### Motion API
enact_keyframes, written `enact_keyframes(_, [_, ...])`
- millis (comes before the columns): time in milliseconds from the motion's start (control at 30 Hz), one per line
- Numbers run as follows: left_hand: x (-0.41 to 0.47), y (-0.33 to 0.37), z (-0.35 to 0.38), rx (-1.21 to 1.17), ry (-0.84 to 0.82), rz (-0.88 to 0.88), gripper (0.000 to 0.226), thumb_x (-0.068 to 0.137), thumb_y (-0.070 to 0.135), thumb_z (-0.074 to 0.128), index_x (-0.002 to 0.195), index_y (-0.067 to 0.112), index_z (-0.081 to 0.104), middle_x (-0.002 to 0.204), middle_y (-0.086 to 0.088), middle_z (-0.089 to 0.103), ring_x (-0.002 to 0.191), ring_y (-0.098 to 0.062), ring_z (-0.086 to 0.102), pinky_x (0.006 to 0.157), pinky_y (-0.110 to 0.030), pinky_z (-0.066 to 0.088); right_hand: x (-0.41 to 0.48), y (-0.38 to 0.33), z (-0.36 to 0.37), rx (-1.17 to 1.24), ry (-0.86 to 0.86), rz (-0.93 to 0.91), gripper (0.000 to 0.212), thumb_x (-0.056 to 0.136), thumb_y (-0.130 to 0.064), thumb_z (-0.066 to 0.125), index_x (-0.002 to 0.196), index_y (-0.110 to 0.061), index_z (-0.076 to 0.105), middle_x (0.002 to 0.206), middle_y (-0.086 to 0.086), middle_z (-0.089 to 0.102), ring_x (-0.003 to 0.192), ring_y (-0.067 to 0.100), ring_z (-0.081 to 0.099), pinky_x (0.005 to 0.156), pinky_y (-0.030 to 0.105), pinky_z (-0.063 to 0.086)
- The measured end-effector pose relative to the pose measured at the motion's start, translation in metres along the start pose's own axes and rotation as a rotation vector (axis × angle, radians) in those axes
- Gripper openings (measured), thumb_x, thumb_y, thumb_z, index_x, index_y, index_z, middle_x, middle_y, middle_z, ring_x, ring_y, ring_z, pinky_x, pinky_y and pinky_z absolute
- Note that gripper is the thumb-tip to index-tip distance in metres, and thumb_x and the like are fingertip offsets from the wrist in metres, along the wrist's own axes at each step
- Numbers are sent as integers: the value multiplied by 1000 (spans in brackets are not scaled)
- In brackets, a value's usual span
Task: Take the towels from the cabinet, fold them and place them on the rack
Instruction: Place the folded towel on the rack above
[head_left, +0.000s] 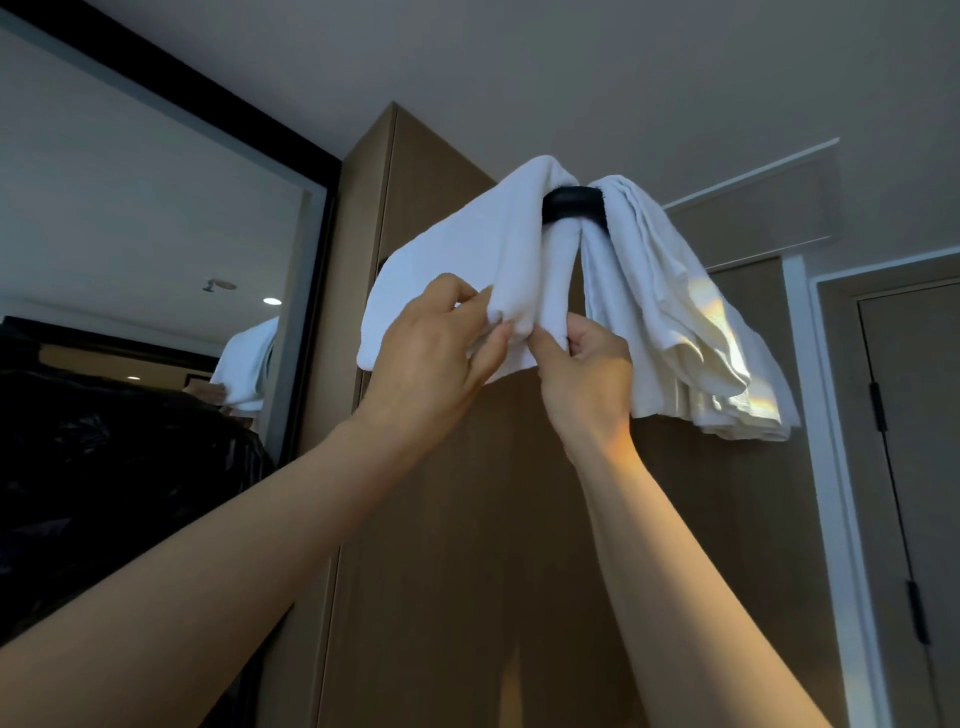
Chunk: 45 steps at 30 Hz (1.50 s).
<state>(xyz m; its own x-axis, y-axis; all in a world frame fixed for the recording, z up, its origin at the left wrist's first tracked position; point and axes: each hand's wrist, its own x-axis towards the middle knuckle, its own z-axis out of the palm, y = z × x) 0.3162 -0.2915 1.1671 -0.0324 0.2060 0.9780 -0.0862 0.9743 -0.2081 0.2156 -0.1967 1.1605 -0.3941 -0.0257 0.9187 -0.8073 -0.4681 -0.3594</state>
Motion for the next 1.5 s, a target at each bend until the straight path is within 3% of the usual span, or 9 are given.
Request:
enact_keyframes(133, [2, -7, 4, -6, 26, 45, 24, 94, 13, 56, 76, -1, 65, 84, -11, 59, 70, -25, 56, 59, -27, 35, 2, 0, -11, -112, -52, -31, 22, 97, -20, 57, 92, -1, 67, 89, 21, 67, 75, 31, 62, 70, 38, 54])
enact_keyframes(267, [-1, 1, 10, 13, 34, 55, 24, 94, 13, 56, 80, -3, 67, 81, -12, 57, 68, -25, 54, 58, -28, 34, 0, -4, -18, -132, -99, -38, 20, 98, -20, 54, 94, -8, 69, 92, 21, 67, 90, 38, 63, 83, 52, 54])
enact_keyframes(533, [-20, -5, 21, -157, -18, 111, 22, 96, 5, 54, 113, 4, 68, 96, -9, 59, 88, -16, 56, 74, -23, 45, 6, -14, -25, -208, -91, 36, 50, 94, -51, 52, 68, -8, 50, 64, 5, 50, 64, 10, 58, 67, 33, 53])
enact_keyframes(667, [-30, -15, 22, -275, -36, 84, 31, 94, -2, 52, 121, 7, 66, 111, -1, 64, 103, -4, 55, 86, -8, 41, 16, -20, -12, -379, -14, 60, 52, 90, -55, 58, 61, -26, 25, 57, -10, 27, 49, 6, 35, 49, 20, 25])
enact_keyframes(767, [-42, -31, 22, -367, 44, -133, 20, 96, 11, 58, 111, 12, 72, 107, 3, 70, 102, -5, 61, 87, -12, 45, 18, -22, -12, -418, -13, 20, 51, 89, -40, 60, 60, -20, 25, 57, -6, 24, 49, 11, 27, 46, 21, 22])
enact_keyframes(967, [-42, -61, 21, -1015, 113, -1181, 44, 85, 49, 67, 93, 5, 65, 100, -18, 70, 92, -27, 71, 69, -29, 60, 24, -35, -18, -447, -122, 14, 47, 83, -35, 68, 65, -16, 30, 67, 4, 33, 83, 42, 66, 53, 33, 37])
enact_keyframes(1133, [-15, -69, 27, -1351, -109, -1362, 76, 75, 57, 73, 132, 16, 44, 129, -12, 51, 115, -34, 57, 88, -48, 55, 26, -43, -20, -494, -209, 52, 42, 79, -33, 74, 74, 0, 49, 79, 14, 57, 80, 29, 64, 83, 57, 55])
enact_keyframes(1233, [-9, -70, 37, -1639, -5, -1479, 59, 77, 30, 81, 124, 8, 52, 131, -13, 55, 106, -31, 61, 89, -47, 54, 27, -48, -19, -519, -250, 85, 48, 77, -28, 69, 107, 10, 60, 114, 25, 66, 101, 39, 66, 85, 57, 55])
enact_keyframes(1500, [-17, -51, 66, -2037, 25, -1389, 60, 93, 36, 61, 137, 4, 38, 137, -34, 43, 127, -50, 44, 100, -64, 39, 15, -45, -18, -487, -270, 66, 58, 69, -33, 57, 112, 7, 59, 114, 25, 65, 102, 42, 64, 86, 60, 53])
